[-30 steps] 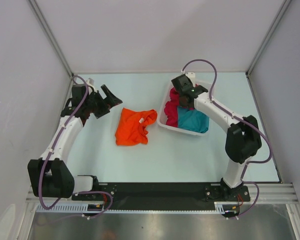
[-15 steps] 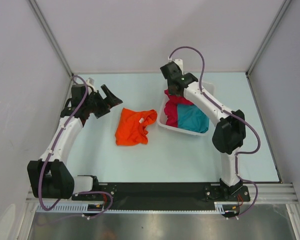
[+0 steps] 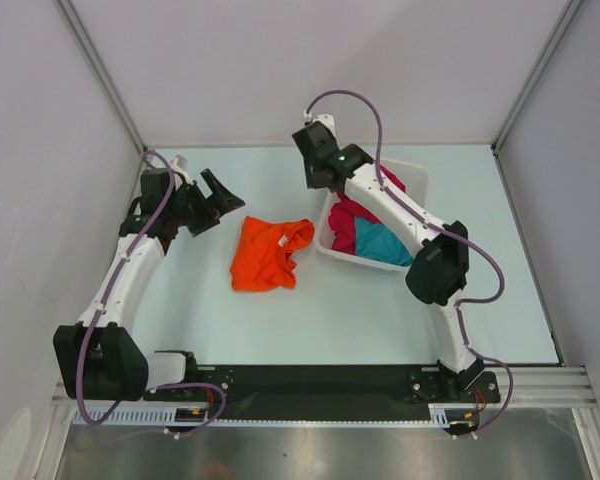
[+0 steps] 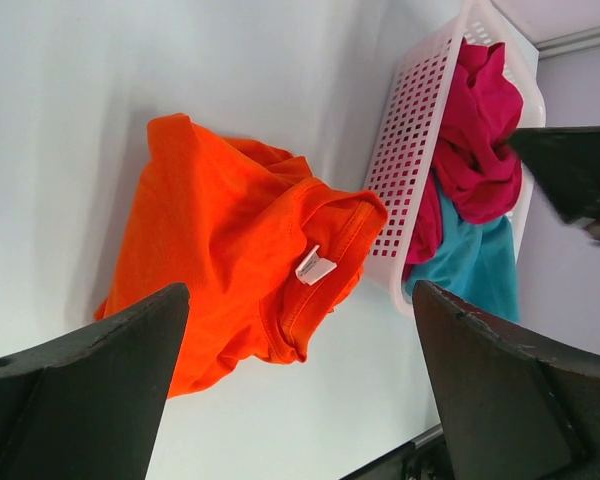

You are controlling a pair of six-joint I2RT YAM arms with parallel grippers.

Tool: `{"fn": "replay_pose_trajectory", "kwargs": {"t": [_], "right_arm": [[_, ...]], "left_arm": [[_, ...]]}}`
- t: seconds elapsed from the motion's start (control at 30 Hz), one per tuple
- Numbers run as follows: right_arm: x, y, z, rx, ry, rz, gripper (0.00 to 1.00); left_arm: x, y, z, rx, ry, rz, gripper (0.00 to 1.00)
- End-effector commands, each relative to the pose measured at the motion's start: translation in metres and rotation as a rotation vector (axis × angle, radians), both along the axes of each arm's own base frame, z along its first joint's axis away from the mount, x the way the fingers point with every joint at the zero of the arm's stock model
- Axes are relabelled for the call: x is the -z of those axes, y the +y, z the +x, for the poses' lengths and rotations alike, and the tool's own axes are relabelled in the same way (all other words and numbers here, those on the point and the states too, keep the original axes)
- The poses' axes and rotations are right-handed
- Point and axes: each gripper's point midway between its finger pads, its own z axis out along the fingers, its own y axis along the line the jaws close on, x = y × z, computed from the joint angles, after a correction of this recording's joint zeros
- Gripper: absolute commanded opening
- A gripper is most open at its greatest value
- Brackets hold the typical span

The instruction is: Fold and stack the t-shirts

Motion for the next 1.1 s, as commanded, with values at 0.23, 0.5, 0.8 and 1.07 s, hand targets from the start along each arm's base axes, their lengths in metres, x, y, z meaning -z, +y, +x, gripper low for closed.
{"fn": "replay_pose_trajectory", "kwargs": {"t": [0.23, 0.5, 0.8, 1.07], "right_arm": [[0.099, 0.057, -0.019, -0.118, 0.215, 0.005, 0.34], [0.133, 0.02, -0.014, -0.02, 0.274, 0.037, 0.26], [0.163, -0.077, 0.011, 0.194, 0.337, 0.073, 0.18], [0.166, -0.173, 0.039, 0.38, 0.335, 0.081, 0.15]], "left_arm": [[-0.02, 0.008, -0.005, 0.011, -0.068, 0.02, 1.0], [-0.02, 0.017, -0.003, -0.011, -0.067, 0.02, 1.0], [-0.023, 0.024, -0.003, -0.015, -0.075, 0.025, 0.99], [-0.021, 0.026, -0.003, -0.014, -0.069, 0.023, 1.0]]}}
